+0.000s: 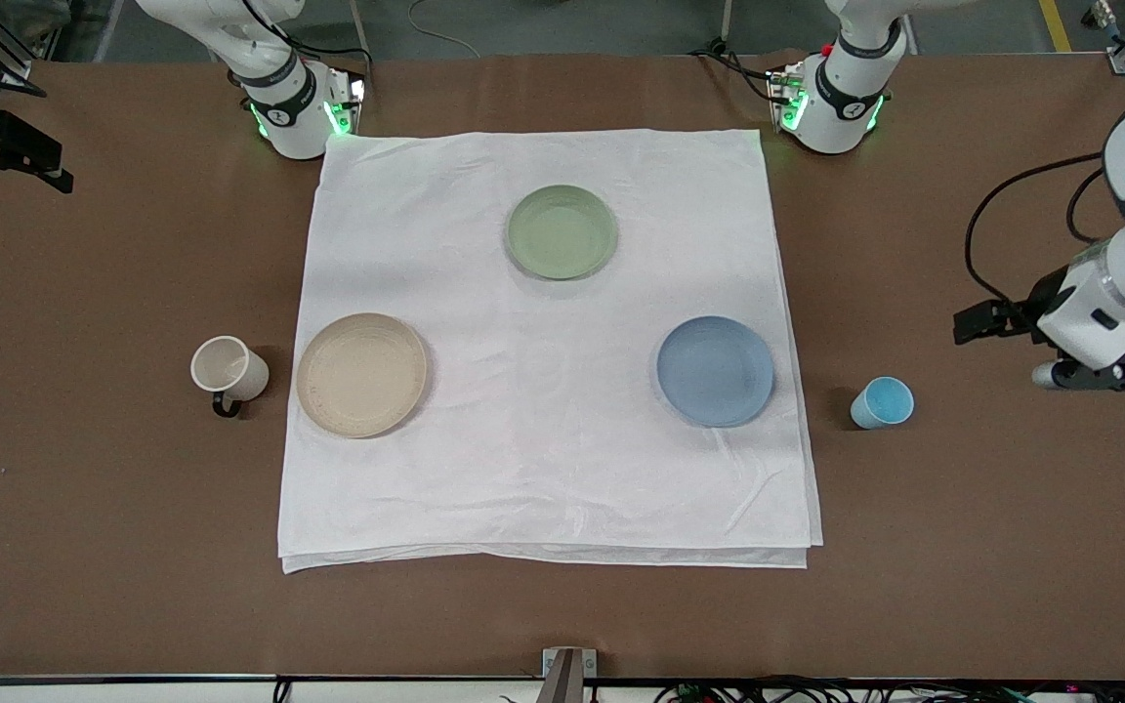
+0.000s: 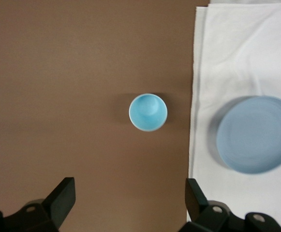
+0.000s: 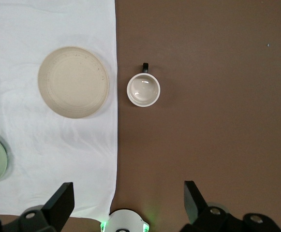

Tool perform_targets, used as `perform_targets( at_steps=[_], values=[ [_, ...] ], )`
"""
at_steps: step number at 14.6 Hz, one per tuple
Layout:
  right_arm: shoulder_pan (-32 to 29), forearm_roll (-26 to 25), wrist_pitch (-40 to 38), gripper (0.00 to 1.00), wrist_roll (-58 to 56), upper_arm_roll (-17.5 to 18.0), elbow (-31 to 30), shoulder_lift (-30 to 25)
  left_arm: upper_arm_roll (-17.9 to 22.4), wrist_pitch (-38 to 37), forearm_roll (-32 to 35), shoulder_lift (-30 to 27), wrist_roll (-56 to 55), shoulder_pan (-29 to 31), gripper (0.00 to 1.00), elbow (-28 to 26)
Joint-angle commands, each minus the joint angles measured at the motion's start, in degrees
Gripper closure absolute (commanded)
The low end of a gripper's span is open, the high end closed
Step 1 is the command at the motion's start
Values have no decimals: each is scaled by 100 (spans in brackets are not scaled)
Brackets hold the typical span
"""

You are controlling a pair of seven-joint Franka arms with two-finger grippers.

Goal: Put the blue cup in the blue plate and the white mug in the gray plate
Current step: 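Reach the left gripper toward the light-blue cup while the right gripper reaches the mug, then grasp the blue cup with the left gripper while the right gripper grasps the mug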

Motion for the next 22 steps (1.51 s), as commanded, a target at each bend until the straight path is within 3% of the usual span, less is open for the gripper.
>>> perform_targets(
  at_steps=[1,3,7,11,13,17,18,22],
  values=[
    [17,-110,-96,0,-14,-27,17,-83,-2,967,102,140,-37,74,0,-760],
    [16,-128,-70,0,-14,-36,166,110,-20,1741,111,360,-37,319,0,-1122],
    [-62,-119,447,0,-22,-53,395,804,-11,2455,102,1001,-37,347,2,-1193],
    [-150,-198,1141,0,-22,-62,509,1568,-37,2632,41,1345,-107,338,15,-1237],
    [-98,-225,1738,0,100,-53,353,1806,-46,2641,23,1442,-116,320,32,-1229],
    [-28,-154,3591,0,951,-45,-779,2281,-99,2667,23,1574,-203,277,88,-1229],
    [-19,-137,3943,0,1145,-36,-1087,2343,-99,2658,23,1539,-282,259,97,-1229],
    [-28,152,4781,0,1243,-18,-1502,3001,-371,2475,23,1163,-615,250,100,-1220]
  ],
)
